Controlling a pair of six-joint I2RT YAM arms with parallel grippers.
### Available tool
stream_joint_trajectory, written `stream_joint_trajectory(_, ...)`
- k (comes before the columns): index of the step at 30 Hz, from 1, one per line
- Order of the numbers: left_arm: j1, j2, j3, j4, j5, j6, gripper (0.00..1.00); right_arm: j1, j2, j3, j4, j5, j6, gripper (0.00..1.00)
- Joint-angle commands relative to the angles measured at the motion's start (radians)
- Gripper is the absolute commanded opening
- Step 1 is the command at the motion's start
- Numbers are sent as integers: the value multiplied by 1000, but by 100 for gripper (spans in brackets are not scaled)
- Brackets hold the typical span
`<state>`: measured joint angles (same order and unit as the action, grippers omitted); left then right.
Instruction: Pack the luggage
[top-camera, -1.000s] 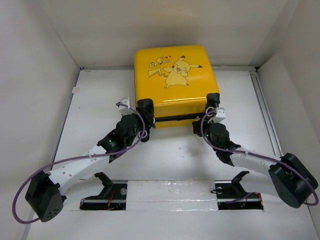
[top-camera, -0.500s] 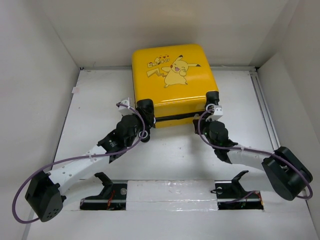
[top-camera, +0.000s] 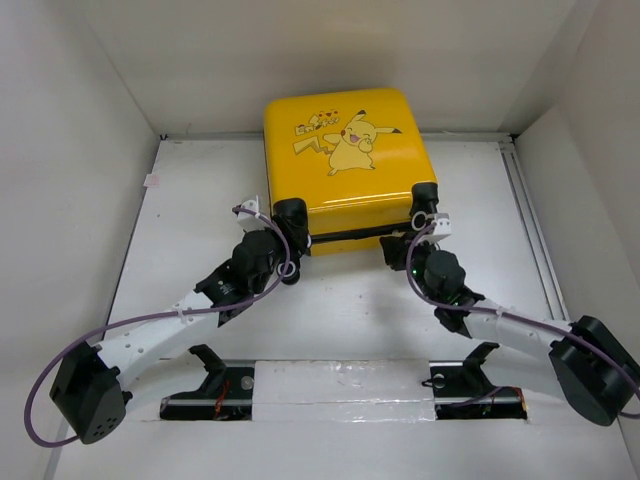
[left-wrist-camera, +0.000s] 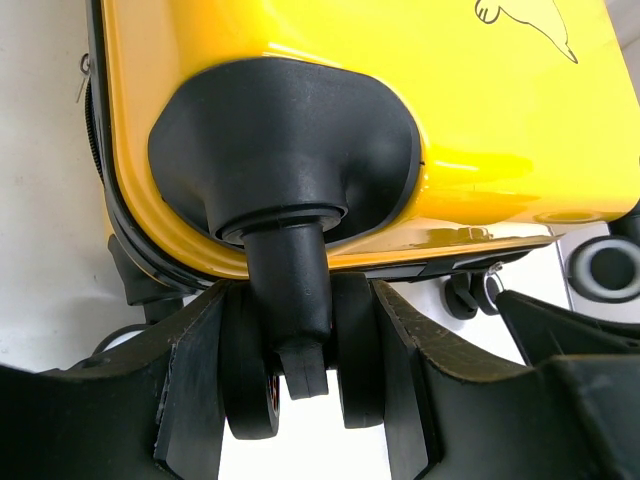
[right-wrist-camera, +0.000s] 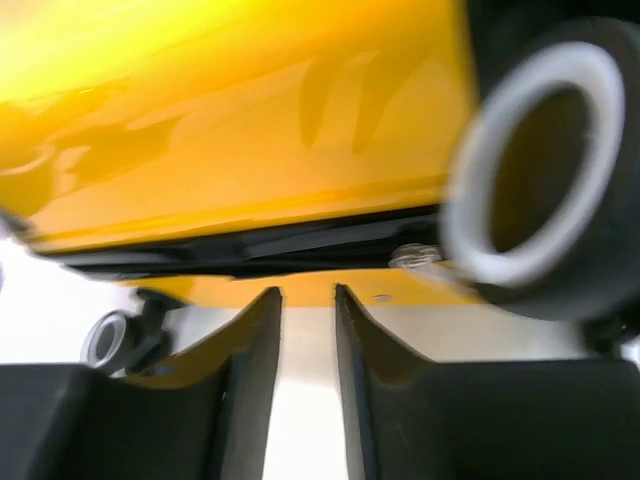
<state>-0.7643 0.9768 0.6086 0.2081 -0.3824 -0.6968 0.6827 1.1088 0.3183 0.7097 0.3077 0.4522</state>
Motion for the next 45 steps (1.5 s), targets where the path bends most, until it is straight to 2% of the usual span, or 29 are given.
stream_joint_trajectory(1, -33, -59, 20, 96, 116, 54, 0, -31, -17, 54, -61, 31, 20, 36)
stream_joint_trajectory(3, -33, -72, 11, 105, 116, 54, 0, -40, -17, 54, -90, 40, 40, 47)
stream_joint_trajectory(5, -33, -72, 0, 116, 116, 54, 0, -40, -17, 54, -90, 63, 52, 52)
stream_joint_trajectory(7, -33, -72, 14, 102, 116, 54, 0, -66, -3, 54, -99, 64, 66, 52)
stream_joint_trajectory(8, -33, -72, 14, 102, 116, 54, 0, -66, 9, 67, -99, 51, 66, 48)
stream_joint_trajectory(10, -33, -72, 5, 114, 116, 54, 0, -77, 42, 80, -99, 51, 43, 48)
stream_joint_trajectory(13, -33, -72, 6, 114, 116, 54, 0, -98, 91, 91, -62, -28, 8, 49)
stream_joint_trajectory(17, -33, -72, -4, 117, 116, 54, 0, -98, 124, 104, -4, -28, -6, 49)
stream_joint_trajectory(20, -33, -72, 9, 102, 116, 54, 0, -107, 134, 123, 17, -28, -50, 39)
stream_joint_trajectory(24, -33, -72, -1, 102, 116, 54, 0, -107, 134, 137, 17, -15, -87, 39)
stream_joint_trajectory(29, -33, -72, 10, 86, 116, 54, 0, -118, 143, 102, 149, -33, -124, 39)
stream_joint_trajectory(36, -33, -61, 11, 86, 125, 54, 0, -118, 232, 93, 329, -99, -159, 28)
stream_joint_trajectory(39, -53, -70, 11, 77, 125, 54, 0, -118, 264, 104, 340, -122, -149, 19)
stream_joint_trajectory(42, -62, -70, 23, 62, 100, 54, 0, -118, 284, 113, 367, -122, -139, 20)
stream_joint_trajectory(45, -63, -79, 10, 80, 100, 54, 0, -118, 293, 113, 387, -122, -139, 6)
